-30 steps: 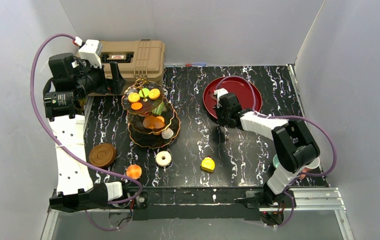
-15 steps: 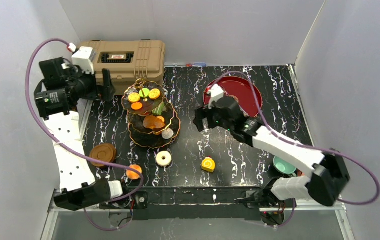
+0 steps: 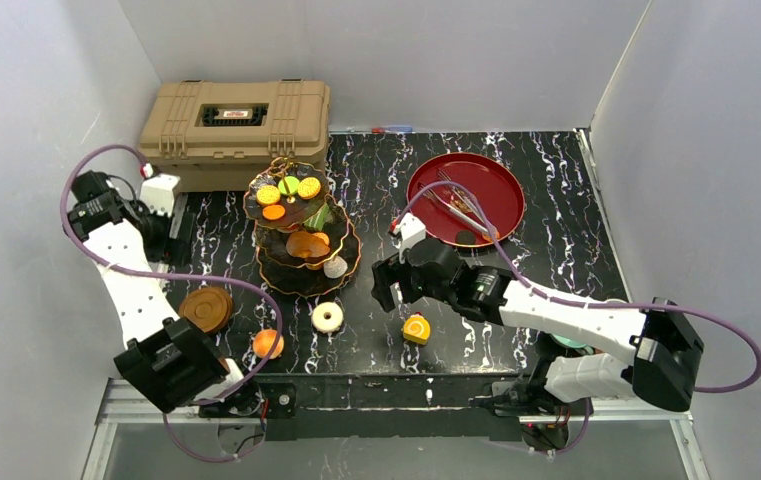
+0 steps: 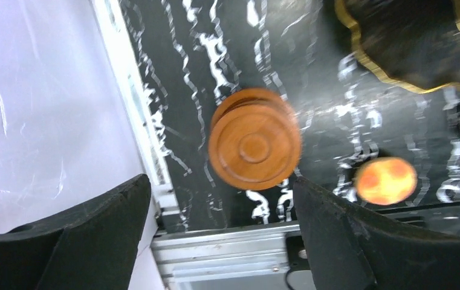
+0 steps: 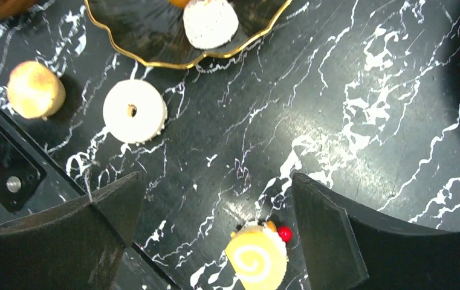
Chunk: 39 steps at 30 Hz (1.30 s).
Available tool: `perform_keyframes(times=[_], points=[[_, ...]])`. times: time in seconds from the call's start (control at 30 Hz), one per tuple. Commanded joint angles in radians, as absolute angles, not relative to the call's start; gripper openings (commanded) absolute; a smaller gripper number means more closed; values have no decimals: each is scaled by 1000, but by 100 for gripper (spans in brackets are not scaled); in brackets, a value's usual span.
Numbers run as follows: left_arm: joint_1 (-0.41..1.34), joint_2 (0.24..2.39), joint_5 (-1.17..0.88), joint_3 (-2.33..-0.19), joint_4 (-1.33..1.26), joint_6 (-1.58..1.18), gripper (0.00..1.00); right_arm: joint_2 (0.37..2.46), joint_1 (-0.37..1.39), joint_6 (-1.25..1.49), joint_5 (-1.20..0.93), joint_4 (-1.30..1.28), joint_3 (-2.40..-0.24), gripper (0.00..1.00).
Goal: Serve the afternoon tea
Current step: Move the coaster to the center of the board.
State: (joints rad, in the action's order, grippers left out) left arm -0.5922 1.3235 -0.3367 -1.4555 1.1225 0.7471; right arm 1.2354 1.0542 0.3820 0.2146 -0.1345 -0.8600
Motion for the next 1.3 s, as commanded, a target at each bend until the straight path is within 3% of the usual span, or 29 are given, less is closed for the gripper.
perform_keyframes(times=[0.0, 0.3, 0.53, 0.67, 0.9, 1.27], points=[[-658, 1312, -174, -1335, 1031, 894, 83, 1234, 1095, 378, 311, -156, -891, 98], [-660, 1292, -27, -917, 618, 1036, 78, 1215, 1108, 376, 324, -166, -867, 98], [-660, 1387, 54, -802, 428, 1078, 77, 1193, 1108, 388, 329, -177, -890, 98], [-659, 1401, 10, -814, 462, 1099, 74, 1207, 1108, 397, 332, -191, -916, 98], [-641, 1398, -135, -809, 693, 1112, 54, 1231, 1108, 413, 334, -199, -929, 98], [-435, 1340, -222, -761, 777, 916, 56, 1223, 1108, 416, 383, -232, -937, 98]])
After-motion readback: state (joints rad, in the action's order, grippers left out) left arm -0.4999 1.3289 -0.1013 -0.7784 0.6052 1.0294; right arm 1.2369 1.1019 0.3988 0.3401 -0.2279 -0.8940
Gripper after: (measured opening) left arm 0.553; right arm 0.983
